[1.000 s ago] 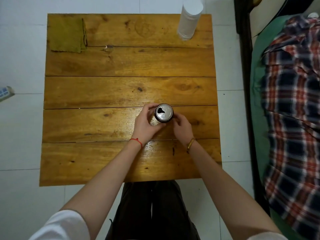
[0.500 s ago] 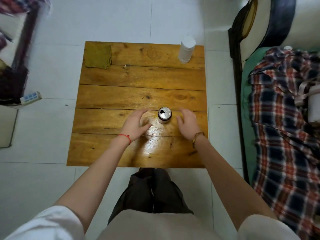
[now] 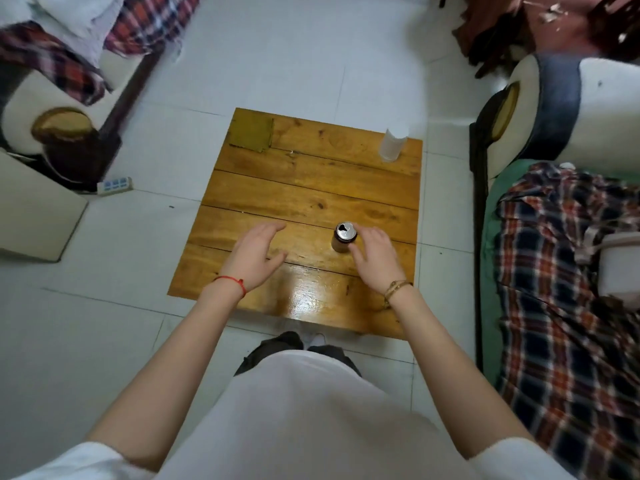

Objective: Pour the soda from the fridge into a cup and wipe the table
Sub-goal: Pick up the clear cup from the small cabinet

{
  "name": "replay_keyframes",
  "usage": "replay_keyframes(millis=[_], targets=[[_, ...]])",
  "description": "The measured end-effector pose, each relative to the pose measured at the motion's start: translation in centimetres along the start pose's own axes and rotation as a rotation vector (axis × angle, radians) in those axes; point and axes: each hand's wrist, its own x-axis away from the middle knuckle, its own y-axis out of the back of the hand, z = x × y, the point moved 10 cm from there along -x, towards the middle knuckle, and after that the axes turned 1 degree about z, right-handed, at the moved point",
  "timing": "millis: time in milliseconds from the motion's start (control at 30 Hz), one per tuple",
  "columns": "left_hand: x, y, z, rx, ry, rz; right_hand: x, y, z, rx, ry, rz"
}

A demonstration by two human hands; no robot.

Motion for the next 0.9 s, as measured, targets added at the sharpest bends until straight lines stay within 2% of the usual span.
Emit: replay_keyframes(millis=[167,400,667,900], targets=[[4.8,3.6,1.5,0.041,0.059,-0.114,0.5,0.2,4.8,0.027,0.120,0.007],[13.0,8.3,6.6,0.144,0.256,-0.250,1.1,-2.2,15.0,0.109,0.349,0.065],[24.5,14.0,16.5,0.127,0.487,-0.444,2.3,-10.4,27.6,0.218,0.574,0.202],[34.6,18.9,25.7,0.132,0.643,-0.534,3.6,-18.9,40.3,0.246,0.718,0.279]])
